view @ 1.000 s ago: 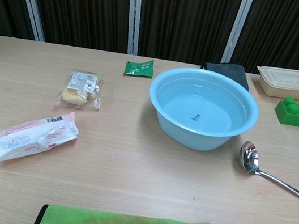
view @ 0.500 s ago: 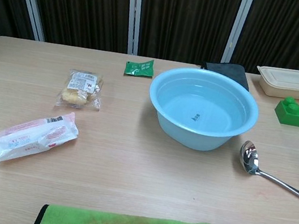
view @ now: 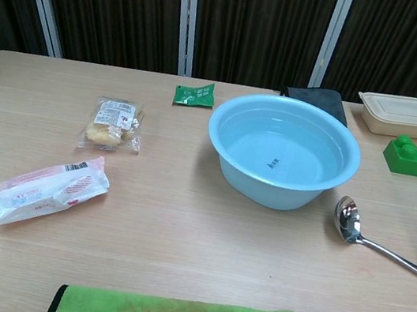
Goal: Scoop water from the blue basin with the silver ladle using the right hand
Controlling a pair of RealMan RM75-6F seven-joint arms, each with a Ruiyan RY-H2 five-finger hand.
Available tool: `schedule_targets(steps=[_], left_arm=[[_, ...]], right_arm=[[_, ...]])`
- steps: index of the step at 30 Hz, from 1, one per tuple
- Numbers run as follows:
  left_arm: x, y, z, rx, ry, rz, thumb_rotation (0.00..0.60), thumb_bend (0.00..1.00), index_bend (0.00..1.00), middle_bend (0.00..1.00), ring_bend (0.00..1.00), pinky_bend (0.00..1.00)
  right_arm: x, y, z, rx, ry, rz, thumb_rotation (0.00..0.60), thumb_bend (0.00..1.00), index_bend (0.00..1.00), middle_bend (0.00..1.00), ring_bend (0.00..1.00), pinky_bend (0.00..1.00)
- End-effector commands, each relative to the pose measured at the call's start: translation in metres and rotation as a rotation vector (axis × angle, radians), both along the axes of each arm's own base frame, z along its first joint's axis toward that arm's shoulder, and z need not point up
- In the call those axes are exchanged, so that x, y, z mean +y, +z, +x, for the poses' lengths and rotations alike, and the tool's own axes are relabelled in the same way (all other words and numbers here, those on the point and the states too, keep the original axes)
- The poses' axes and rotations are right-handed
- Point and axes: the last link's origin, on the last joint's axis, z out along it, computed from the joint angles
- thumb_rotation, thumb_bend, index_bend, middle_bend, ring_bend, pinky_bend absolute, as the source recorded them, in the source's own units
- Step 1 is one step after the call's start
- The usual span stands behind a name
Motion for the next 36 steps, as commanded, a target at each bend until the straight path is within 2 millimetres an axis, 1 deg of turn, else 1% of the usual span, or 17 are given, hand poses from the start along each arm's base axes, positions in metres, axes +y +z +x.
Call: schedule_targets(steps=[1, 7, 13, 18, 25, 29, 36], left_arm=[[0.001, 0.000, -0.001, -0.004, 0.002, -0.001, 0.600, 0.26, 0.01, 0.00, 0.00, 0.00], [0.000, 0.002, -0.001, -0.024, -0.010, -0.015, 0.600, 0.26, 0.01, 0.00, 0.00, 0.00], [0.001, 0.005, -0.002, -0.035, -0.010, 0.004, 0.600, 0.26, 0.00, 0.00, 0.00, 0.00], [0.000, 0.008, -0.003, -0.041, -0.015, 0.016, 0.600, 0.26, 0.00, 0.00, 0.00, 0.00], [0.000, 0.007, -0.004, -0.045, -0.010, 0.001, 0.600, 0.26, 0.00, 0.00, 0.00, 0.00], [0.001, 0.010, -0.005, -0.053, -0.006, 0.011, 0.600, 0.26, 0.00, 0.00, 0.00, 0.00], [0.000, 0.013, -0.007, -0.054, -0.006, 0.020, 0.600, 0.26, 0.00, 0.00, 0.00, 0.00]], right_arm=[[-0.001, -0.002, 0.000, -0.012, -0.007, -0.012, 0.600, 0.28, 0.40, 0.00, 0.00, 0.00], [-0.006, -0.011, 0.001, -0.042, -0.010, -0.061, 0.600, 0.28, 0.42, 0.00, 0.00, 0.00], [-0.009, -0.024, -0.003, -0.031, -0.022, -0.012, 0.600, 0.28, 0.42, 0.00, 0.00, 0.00], [-0.010, -0.033, -0.002, -0.036, -0.029, 0.015, 0.600, 0.28, 0.42, 0.00, 0.00, 0.00], [-0.015, -0.037, 0.001, -0.066, -0.024, -0.017, 0.600, 0.28, 0.42, 0.00, 0.00, 0.00], [-0.018, -0.039, 0.003, -0.084, -0.014, -0.035, 0.600, 0.28, 0.42, 0.00, 0.00, 0.00], [-0.021, -0.044, -0.001, -0.100, -0.021, -0.046, 0.600, 0.28, 0.42, 0.00, 0.00, 0.00]])
